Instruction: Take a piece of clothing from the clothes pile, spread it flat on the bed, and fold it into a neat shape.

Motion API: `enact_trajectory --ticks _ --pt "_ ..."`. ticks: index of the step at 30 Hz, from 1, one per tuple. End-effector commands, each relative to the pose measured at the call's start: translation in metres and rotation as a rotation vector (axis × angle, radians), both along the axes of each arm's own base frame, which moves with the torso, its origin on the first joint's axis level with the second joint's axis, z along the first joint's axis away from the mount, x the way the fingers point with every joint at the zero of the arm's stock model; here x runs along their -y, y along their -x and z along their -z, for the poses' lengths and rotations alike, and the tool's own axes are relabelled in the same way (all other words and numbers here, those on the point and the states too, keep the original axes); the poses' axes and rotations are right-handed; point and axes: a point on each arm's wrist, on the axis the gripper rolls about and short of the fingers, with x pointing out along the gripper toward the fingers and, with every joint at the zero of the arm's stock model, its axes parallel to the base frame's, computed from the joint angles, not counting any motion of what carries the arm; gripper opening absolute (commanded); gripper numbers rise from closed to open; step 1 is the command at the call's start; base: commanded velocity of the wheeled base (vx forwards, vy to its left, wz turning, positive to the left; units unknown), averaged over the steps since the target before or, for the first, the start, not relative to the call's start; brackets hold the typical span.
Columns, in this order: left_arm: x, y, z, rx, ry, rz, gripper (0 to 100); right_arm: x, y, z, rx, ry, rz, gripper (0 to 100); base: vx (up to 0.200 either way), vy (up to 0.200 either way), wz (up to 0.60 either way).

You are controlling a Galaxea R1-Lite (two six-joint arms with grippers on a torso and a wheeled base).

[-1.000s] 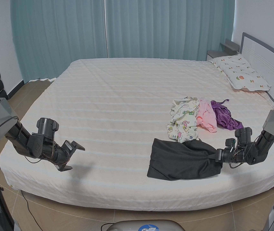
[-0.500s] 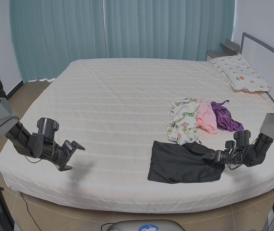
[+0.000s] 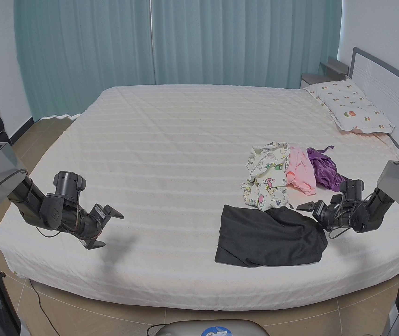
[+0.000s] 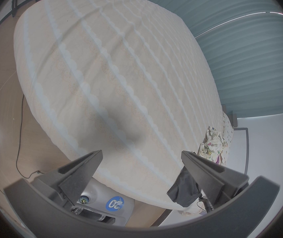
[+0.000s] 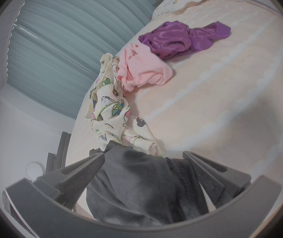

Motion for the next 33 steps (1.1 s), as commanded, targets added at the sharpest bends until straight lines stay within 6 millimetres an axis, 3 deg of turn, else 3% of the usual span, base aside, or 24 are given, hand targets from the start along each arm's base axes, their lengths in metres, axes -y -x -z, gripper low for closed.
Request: enact_trajectory --ticks 1,12,24,25,29,33 --pt "0.0 0.0 0.001 -0.002 0.001 -0.001 100 -0.004 -0.006 0.009 -0.023 -0.002 -0.007 0 0.0 0.0 0.0" --pt "0.0 0.0 0.001 -0.003 -0.001 0.003 100 0.001 -0.01 0.0 -0.002 -0.057 0.078 0 0.0 0.0 0.0" --pt "0.0 0.0 0.001 -0.003 -0.001 0.003 100 0.004 -0.015 0.01 0.063 -0.009 0.139 0 0.0 0.0 0.0" --pt "0.0 0.001 0.001 -0.004 -0.001 0.003 100 0.005 -0.017 0.01 0.071 -0.005 0.149 100 0.0 0.0 0.0" --pt "0.0 0.0 0.001 -0.003 -0.001 0.003 100 0.008 -0.023 0.009 0.089 0.018 0.19 100 0.0 0.0 0.0" --pt "0.0 0.0 0.001 -0.003 -0.001 0.003 100 0.016 -0.011 0.0 0.106 0.032 0.212 100 0.0 0.0 0.0"
